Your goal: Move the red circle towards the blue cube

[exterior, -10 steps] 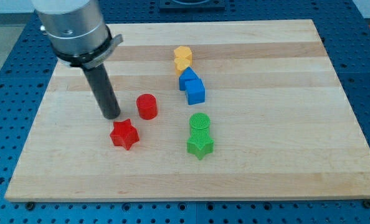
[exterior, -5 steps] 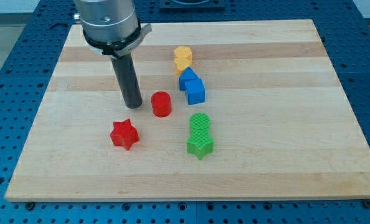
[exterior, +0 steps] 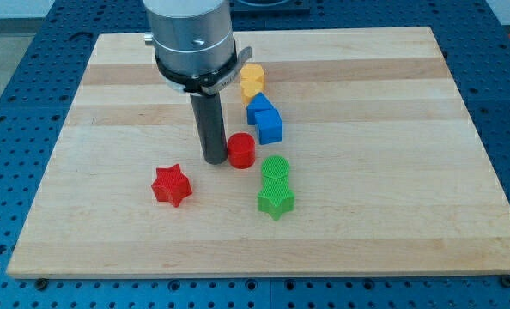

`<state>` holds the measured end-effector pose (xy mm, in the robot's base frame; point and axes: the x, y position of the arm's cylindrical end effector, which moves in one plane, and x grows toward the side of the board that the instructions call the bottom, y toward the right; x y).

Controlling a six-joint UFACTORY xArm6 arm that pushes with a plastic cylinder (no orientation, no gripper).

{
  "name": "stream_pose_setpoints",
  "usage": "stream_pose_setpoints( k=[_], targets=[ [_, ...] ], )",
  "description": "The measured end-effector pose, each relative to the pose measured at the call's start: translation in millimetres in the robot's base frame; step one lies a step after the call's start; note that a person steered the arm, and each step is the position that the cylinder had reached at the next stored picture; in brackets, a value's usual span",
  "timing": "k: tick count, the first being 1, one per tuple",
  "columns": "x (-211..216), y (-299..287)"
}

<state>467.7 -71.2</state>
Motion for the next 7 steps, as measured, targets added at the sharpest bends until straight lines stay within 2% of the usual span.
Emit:
stream_pose_setpoints(
  k=[5,6,7],
  targets=[
    [0,11],
    [0,-3],
    [0,-79]
  ],
)
